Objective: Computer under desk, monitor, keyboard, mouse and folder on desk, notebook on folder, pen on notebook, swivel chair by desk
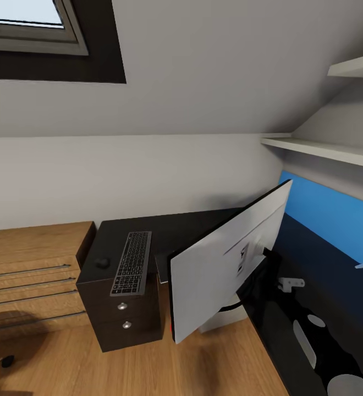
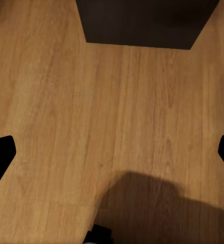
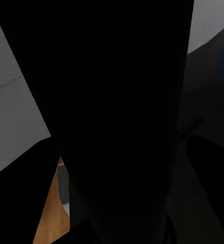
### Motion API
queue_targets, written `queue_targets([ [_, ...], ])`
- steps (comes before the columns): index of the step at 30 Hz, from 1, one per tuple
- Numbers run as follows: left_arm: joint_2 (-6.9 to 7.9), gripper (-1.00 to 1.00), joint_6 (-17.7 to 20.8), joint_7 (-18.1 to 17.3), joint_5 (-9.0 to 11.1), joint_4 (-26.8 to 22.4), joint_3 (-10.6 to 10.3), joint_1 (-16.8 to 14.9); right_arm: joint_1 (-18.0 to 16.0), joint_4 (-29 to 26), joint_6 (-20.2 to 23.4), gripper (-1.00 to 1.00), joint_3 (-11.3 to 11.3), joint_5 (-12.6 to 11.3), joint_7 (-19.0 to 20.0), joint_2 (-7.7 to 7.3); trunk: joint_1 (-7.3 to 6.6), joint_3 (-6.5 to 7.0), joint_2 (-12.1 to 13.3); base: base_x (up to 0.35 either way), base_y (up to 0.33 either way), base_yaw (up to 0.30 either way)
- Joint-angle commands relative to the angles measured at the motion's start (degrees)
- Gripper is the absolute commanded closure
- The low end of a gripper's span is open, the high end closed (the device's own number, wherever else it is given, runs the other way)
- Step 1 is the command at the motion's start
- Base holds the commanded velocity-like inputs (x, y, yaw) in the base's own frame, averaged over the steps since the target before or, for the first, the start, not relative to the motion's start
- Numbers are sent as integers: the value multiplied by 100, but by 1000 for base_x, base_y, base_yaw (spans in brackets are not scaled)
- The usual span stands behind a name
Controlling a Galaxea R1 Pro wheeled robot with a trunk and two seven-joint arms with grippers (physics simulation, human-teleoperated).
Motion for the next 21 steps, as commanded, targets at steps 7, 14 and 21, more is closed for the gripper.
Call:
queue_targets([
  [7,5,-100,-27,38,59,1,-35,-4,-3,9,-4,100,-15,-57,51,1,0,-7,-5,0,0,0],
  [14,7,-100,-27,31,59,1,-35,-4,-3,9,-4,100,-15,-57,43,1,0,-7,-5,0,0,0],
  [21,20,-100,-27,31,59,1,-27,-4,-3,9,-4,100,-19,-57,43,1,0,-7,-5,0,0,0],
])
